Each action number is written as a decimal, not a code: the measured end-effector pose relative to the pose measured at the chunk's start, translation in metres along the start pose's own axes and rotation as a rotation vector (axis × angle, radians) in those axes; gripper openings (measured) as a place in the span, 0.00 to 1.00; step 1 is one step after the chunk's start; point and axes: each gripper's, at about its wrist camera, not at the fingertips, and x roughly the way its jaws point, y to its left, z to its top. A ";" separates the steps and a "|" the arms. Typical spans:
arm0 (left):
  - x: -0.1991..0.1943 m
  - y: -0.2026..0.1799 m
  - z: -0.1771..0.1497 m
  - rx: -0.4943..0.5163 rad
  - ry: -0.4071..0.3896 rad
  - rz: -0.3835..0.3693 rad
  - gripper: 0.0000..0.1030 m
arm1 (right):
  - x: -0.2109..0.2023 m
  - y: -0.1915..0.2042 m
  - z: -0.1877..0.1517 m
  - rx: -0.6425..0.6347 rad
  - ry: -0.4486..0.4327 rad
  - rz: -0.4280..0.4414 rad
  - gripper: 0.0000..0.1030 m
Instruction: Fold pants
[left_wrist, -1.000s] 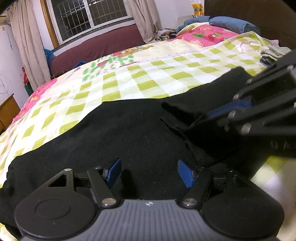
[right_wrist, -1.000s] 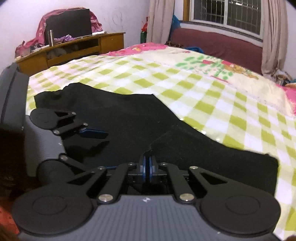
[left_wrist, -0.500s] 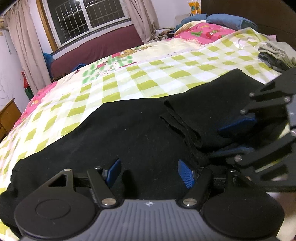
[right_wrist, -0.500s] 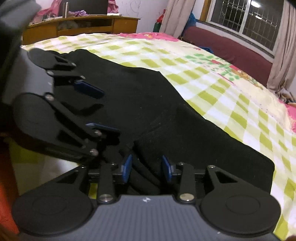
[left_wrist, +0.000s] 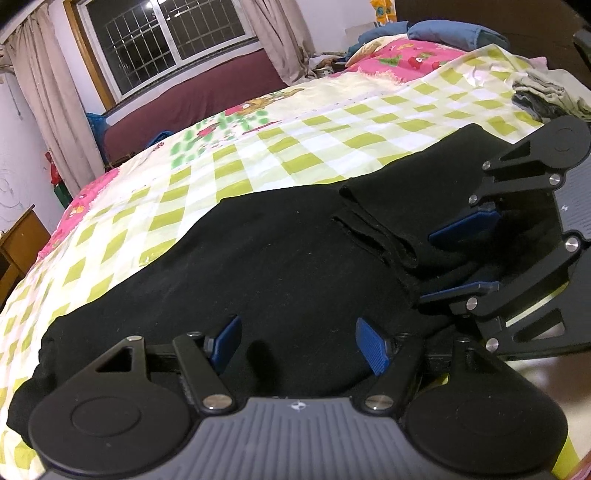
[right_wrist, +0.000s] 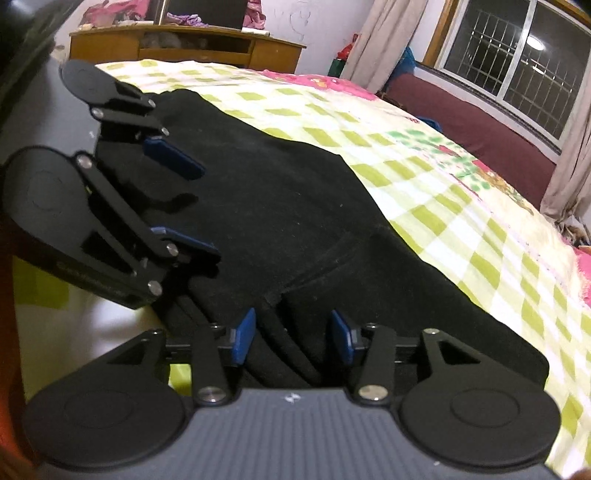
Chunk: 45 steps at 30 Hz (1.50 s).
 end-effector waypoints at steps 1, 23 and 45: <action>0.000 0.000 0.000 0.000 0.000 0.000 0.80 | 0.001 -0.001 0.000 0.026 0.008 0.004 0.35; -0.004 0.020 -0.011 -0.050 0.002 0.027 0.80 | -0.023 -0.011 0.065 0.371 -0.158 0.108 0.11; -0.022 0.054 -0.038 -0.136 0.013 0.107 0.80 | 0.033 0.019 0.084 0.314 -0.077 0.081 0.13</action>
